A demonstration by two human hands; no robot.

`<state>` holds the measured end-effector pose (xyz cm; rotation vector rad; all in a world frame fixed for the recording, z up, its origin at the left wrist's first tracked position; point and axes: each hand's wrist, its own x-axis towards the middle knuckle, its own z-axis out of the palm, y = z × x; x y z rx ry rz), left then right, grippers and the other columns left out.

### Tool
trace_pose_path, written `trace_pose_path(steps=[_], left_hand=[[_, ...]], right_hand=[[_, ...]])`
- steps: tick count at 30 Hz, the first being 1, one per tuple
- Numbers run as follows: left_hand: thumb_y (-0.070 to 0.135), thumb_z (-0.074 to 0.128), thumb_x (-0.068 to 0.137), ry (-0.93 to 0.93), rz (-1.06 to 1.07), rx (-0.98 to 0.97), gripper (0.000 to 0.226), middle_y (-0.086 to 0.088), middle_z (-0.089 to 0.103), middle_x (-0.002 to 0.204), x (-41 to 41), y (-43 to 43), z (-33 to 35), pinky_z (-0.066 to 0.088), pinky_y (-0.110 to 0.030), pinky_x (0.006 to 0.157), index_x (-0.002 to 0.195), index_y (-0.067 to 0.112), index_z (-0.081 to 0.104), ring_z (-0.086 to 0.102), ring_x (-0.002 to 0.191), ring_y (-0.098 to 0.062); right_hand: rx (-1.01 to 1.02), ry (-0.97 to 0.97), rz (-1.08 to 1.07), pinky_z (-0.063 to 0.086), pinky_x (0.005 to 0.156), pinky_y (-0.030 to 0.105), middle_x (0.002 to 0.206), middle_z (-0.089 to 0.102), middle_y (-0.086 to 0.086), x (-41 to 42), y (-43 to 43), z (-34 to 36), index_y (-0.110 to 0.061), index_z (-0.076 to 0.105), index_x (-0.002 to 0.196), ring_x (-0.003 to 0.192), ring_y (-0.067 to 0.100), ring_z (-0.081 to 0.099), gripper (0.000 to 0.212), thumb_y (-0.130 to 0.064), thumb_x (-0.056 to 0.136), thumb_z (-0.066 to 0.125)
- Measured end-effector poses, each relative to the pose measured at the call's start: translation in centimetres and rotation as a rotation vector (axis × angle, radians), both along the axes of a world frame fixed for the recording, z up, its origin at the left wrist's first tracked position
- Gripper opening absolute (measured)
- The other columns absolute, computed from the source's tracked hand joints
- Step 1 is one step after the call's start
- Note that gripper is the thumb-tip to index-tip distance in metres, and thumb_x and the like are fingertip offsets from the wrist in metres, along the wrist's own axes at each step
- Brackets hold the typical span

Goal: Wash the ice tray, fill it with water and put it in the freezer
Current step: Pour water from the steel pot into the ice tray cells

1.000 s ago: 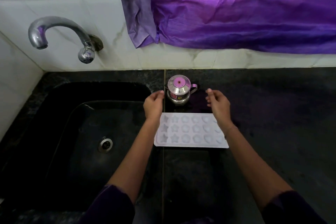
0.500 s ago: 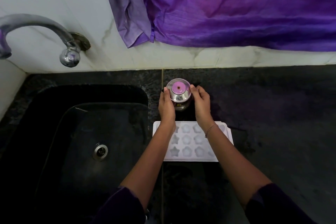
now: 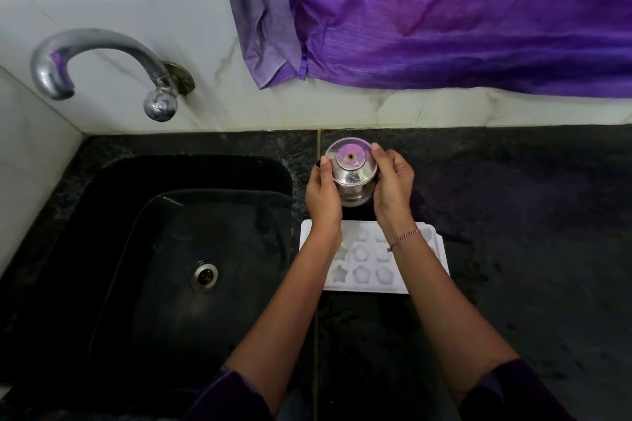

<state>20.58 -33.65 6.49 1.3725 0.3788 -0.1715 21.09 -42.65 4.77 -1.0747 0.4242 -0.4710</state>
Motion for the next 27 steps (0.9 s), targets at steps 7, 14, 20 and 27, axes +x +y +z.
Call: trace_pose_path(steps=[7,14,20,27], left_hand=[[0.038,0.045,0.099,0.006,-0.094,0.004,0.031,-0.001,0.068,0.109,-2.7,2.1,0.4,0.050,-0.023,0.083,0.109,0.017,0.065,0.062,0.099,-0.010],[0.034,0.047,0.099,-0.076,0.000,0.226,0.031,-0.002,0.069,0.110,-4.6,6.0,-2.0,0.048,-0.029,0.094,0.111,0.013,0.067,0.062,0.106,-0.014],[0.019,0.055,0.093,-0.085,-0.052,0.629,0.022,-0.007,0.060,0.108,-6.7,8.2,-5.9,0.048,-0.037,0.090,0.112,0.013,0.063,0.058,0.102,-0.022],[0.026,0.053,0.095,-0.173,-0.091,0.636,0.022,0.004,0.062,0.081,-8.2,8.7,-7.5,0.043,-0.027,0.066,0.113,0.017,0.062,0.058,0.072,-0.012]], right_hand=[[-0.020,0.015,-0.030,0.036,0.060,0.024,0.058,0.035,0.002,-3.3,0.6,0.7,-0.017,0.037,0.056,0.058,0.011,0.034,0.041,-0.021,0.079,0.070],[-0.118,0.000,-0.048,0.031,0.055,0.020,0.054,0.028,-0.002,-5.3,0.8,1.9,-0.018,0.030,0.053,0.055,0.008,0.026,0.048,-0.010,0.084,0.067],[-0.268,0.069,-0.027,0.027,0.049,0.016,0.046,0.027,-0.013,-6.2,1.0,2.4,-0.018,0.029,0.054,0.049,0.004,0.025,0.050,-0.009,0.082,0.068],[-0.388,0.113,-0.009,0.025,0.051,0.021,0.048,0.025,-0.012,-6.5,1.2,2.7,-0.019,0.027,0.054,0.052,0.005,0.023,0.051,-0.013,0.081,0.071]])
